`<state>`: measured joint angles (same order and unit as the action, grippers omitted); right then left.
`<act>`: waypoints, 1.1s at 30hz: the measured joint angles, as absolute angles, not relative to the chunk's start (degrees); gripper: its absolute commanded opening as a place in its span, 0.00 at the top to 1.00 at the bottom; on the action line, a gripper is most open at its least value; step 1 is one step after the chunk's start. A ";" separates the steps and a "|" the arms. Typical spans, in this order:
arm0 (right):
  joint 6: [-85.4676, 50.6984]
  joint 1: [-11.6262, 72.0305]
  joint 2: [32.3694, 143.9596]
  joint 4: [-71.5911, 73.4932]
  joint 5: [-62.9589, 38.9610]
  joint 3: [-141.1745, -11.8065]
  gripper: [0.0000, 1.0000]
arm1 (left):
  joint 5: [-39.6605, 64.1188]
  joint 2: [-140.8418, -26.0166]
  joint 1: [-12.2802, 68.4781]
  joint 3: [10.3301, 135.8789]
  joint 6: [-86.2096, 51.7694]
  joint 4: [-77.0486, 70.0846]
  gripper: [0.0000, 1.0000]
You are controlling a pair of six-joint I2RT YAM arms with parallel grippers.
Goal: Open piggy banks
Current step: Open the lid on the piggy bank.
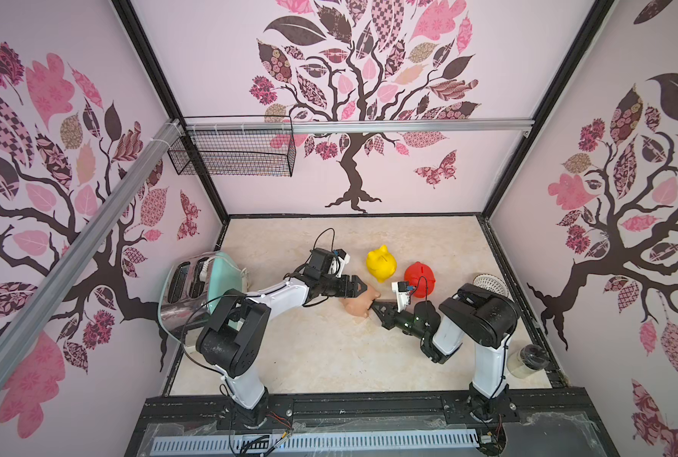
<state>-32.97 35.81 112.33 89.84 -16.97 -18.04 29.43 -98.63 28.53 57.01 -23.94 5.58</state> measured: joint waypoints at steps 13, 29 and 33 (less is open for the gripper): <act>-18.33 37.12 106.63 81.58 -13.78 -17.82 1.00 | 30.02 -98.89 28.53 57.21 -23.94 5.63 0.15; -1.06 39.70 107.50 83.88 -8.27 -17.19 1.00 | 30.13 -99.37 28.53 57.67 -23.83 5.61 0.15; 1.43 39.92 107.50 84.03 -7.64 -17.06 1.00 | 30.13 -99.44 28.53 57.76 -23.81 5.61 0.15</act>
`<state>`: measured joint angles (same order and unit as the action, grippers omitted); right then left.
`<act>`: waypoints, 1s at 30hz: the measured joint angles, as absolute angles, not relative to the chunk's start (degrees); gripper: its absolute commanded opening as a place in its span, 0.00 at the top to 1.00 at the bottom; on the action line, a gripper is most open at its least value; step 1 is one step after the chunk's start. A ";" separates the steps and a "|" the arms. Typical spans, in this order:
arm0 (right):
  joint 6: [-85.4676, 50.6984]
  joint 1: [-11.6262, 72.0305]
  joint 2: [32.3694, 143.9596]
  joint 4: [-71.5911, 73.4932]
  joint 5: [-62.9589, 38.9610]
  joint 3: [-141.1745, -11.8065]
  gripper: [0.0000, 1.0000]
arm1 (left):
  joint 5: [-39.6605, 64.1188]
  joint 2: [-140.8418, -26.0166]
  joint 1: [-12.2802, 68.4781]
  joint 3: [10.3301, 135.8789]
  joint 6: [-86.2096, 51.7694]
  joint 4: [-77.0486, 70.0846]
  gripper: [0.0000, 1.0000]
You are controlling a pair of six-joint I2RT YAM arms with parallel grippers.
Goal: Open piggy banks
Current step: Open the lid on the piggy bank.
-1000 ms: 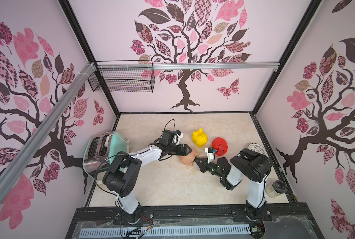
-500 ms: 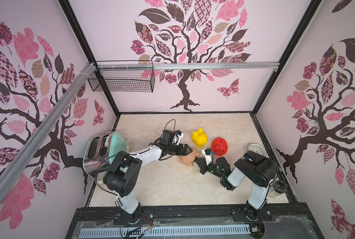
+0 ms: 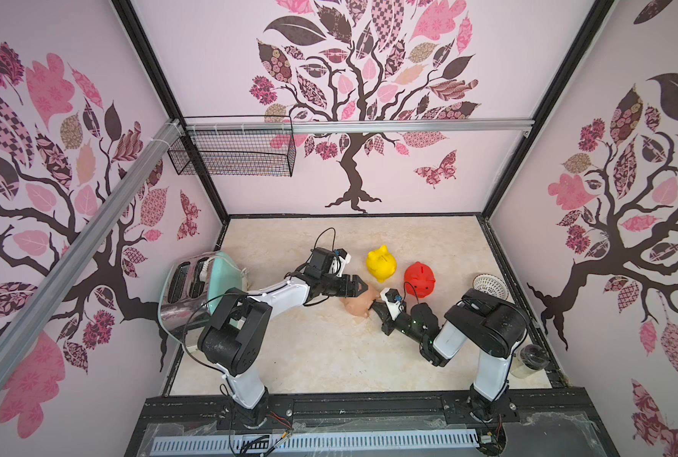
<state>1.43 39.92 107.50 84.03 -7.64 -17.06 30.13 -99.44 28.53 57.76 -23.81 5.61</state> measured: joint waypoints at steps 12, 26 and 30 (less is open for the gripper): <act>7.81 40.82 107.50 84.58 -5.37 -16.60 1.00 | 30.28 -99.55 28.56 57.82 -23.73 5.61 0.15; 12.01 41.39 107.50 87.22 -2.96 -13.98 1.00 | 30.65 -99.63 28.82 57.82 -23.75 5.58 0.15; 12.45 41.47 107.53 88.18 -2.79 -13.72 1.00 | 30.65 -99.63 28.82 57.82 -23.75 5.58 0.15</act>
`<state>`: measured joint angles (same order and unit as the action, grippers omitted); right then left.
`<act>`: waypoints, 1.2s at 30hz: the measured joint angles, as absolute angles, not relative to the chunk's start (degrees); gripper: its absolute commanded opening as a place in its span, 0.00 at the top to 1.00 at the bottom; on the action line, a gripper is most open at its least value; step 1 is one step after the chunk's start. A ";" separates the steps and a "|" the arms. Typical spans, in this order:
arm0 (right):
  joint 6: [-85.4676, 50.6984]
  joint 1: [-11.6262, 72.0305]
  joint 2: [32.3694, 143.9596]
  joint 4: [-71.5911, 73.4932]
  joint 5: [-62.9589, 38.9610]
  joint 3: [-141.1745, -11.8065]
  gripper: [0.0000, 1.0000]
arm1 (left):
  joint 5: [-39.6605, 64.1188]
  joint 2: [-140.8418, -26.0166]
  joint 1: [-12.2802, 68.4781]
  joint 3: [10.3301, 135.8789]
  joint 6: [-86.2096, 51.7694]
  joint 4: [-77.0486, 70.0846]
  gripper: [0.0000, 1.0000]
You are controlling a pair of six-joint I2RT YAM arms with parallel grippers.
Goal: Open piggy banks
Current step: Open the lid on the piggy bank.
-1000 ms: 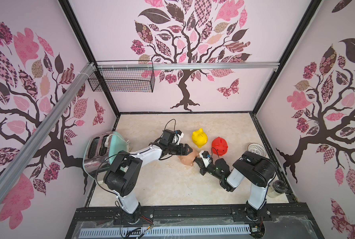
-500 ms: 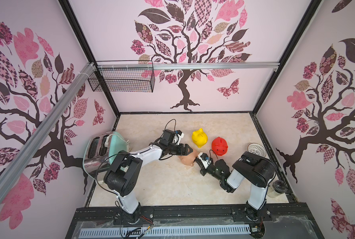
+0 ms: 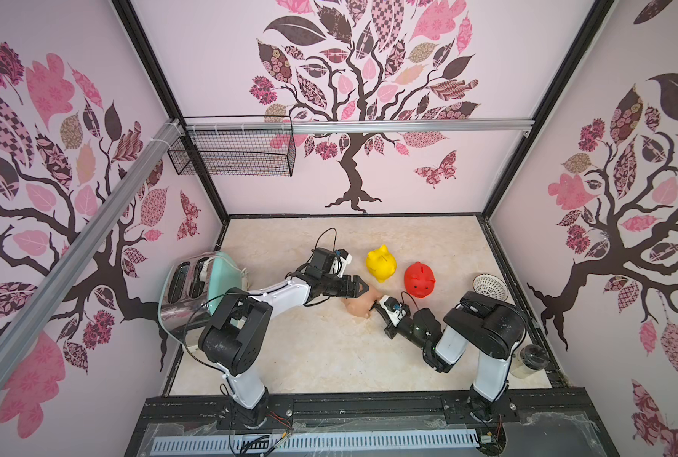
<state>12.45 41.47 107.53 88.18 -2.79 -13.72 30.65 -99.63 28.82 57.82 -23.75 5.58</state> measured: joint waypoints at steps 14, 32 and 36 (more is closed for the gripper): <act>11.35 41.54 108.60 90.28 -2.33 -12.88 0.71 | 30.68 -99.81 28.82 57.98 -23.75 5.56 0.15; 10.63 41.56 110.02 91.42 -1.58 -14.11 0.76 | 30.68 -99.85 28.82 57.98 -23.75 5.48 0.15; 10.48 41.56 110.41 91.29 -1.72 -14.59 0.76 | 30.70 -99.85 28.82 57.98 -23.75 5.43 0.16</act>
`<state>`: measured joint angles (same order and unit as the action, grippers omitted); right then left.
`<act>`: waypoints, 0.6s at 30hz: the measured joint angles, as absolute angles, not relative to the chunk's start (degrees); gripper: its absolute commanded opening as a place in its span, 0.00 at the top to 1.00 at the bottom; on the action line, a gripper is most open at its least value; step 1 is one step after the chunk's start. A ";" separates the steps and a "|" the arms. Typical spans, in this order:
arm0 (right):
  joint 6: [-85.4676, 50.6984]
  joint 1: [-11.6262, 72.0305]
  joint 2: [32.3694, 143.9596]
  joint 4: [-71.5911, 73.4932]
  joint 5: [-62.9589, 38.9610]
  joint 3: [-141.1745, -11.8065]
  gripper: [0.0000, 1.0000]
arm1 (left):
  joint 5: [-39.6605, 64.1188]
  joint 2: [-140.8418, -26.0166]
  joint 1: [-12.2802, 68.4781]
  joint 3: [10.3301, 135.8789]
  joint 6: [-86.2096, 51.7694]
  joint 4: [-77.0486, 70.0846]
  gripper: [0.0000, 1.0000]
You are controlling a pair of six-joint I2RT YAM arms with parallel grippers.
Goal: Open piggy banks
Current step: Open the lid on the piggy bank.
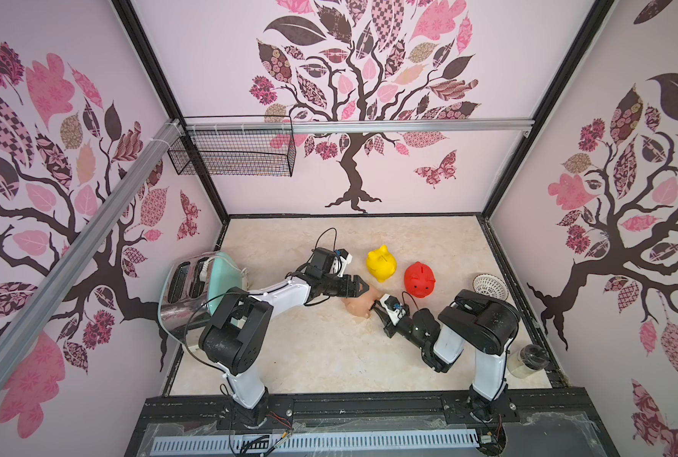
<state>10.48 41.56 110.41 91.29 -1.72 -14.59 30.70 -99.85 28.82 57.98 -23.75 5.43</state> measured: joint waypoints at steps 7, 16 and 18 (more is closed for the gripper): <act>10.46 41.56 110.41 91.26 -1.80 -14.87 0.77 | 30.68 -99.88 28.80 57.98 -23.81 5.41 0.16; 10.57 41.54 110.63 91.02 -2.52 -15.25 0.97 | 30.70 -99.90 28.80 57.98 -23.83 5.37 0.15; 10.55 41.56 110.78 91.05 -2.81 -15.33 0.99 | 30.70 -99.92 28.80 57.98 -23.90 5.34 0.15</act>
<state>10.55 41.56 110.78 91.05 -2.81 -15.33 30.70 -99.92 28.80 57.98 -23.90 5.34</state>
